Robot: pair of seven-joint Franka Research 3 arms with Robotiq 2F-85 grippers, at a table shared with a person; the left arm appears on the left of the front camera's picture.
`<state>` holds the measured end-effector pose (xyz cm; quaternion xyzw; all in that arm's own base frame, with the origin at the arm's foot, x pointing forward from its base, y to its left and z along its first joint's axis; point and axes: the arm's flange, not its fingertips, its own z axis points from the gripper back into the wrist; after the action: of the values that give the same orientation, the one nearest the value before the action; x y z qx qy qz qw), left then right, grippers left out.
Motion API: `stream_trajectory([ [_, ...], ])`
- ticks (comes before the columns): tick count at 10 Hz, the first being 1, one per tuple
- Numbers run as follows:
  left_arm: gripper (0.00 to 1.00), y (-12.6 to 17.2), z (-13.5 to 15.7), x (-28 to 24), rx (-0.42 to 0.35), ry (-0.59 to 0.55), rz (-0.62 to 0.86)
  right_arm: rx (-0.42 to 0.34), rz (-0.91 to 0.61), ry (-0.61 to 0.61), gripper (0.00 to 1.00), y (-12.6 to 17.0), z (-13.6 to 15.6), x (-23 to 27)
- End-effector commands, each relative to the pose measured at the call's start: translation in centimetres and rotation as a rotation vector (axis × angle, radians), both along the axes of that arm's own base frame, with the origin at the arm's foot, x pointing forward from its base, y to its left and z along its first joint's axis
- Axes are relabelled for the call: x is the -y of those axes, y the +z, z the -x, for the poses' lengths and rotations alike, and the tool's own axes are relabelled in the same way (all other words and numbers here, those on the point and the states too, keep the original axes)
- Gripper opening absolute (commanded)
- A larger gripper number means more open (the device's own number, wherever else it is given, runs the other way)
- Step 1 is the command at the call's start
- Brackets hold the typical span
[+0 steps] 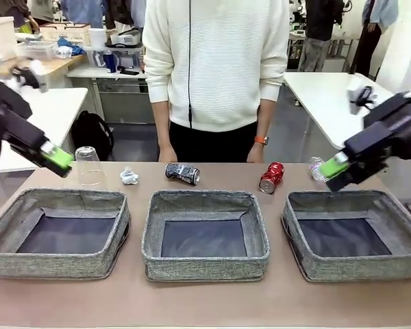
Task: Sort the waste into the appropriate baskets.
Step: Pick up the waste item pointed out by the person.
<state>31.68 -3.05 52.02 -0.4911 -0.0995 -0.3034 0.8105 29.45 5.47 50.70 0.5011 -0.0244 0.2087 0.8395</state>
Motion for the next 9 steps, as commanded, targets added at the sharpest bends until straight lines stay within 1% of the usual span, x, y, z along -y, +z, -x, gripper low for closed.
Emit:
stream_trajectory([
  [1,1.0,-1.2,-1.1,-3.0,-0.211,0.163,0.235,-0.254,-0.276,-0.271,1.0,-3.1,4.1,3.5],
  [2,1.0,-1.7,-0.7,-5.4,-0.22,0.22,0.278,-0.279,-0.31,-0.415,1.0,-3.7,4.7,6.6],
  [3,1.0,-2.3,-0.2,-7.9,-0.233,0.285,0.303,-0.291,-0.333,-0.513,1.0,-4.4,5.2,10.1],
  [4,1.0,-2.9,0.4,-10.0,-0.245,0.367,0.317,-0.307,-0.379,-0.596,1.0,-5.3,5.3,13.4],
  [5,1.0,-3.2,1.4,-12.0,-0.247,0.443,0.322,-0.314,-0.408,-0.654,1.0,-6.3,5.3,15.8],
  [6,1.0,-3.5,2.4,-14.0,-0.241,0.506,0.332,-0.315,-0.413,-0.691,1.0,-7.1,5.3,17.6],
  [7,1.0,-4.1,3.0,-15.6,-0.263,0.548,0.28,-0.246,-0.469,-0.709,1.0,-7.6,5.6,18.7],
  [8,1.0,-4.7,2.8,-15.0,-0.311,0.637,0.188,-0.339,-0.361,-0.686,1.0,-4.2,2.7,21.5],
  [9,1.0,-4.0,2.3,-16.2,-0.252,0.523,0.307,-0.339,-0.361,-0.686,1.0,-4.2,2.7,21.5],
])
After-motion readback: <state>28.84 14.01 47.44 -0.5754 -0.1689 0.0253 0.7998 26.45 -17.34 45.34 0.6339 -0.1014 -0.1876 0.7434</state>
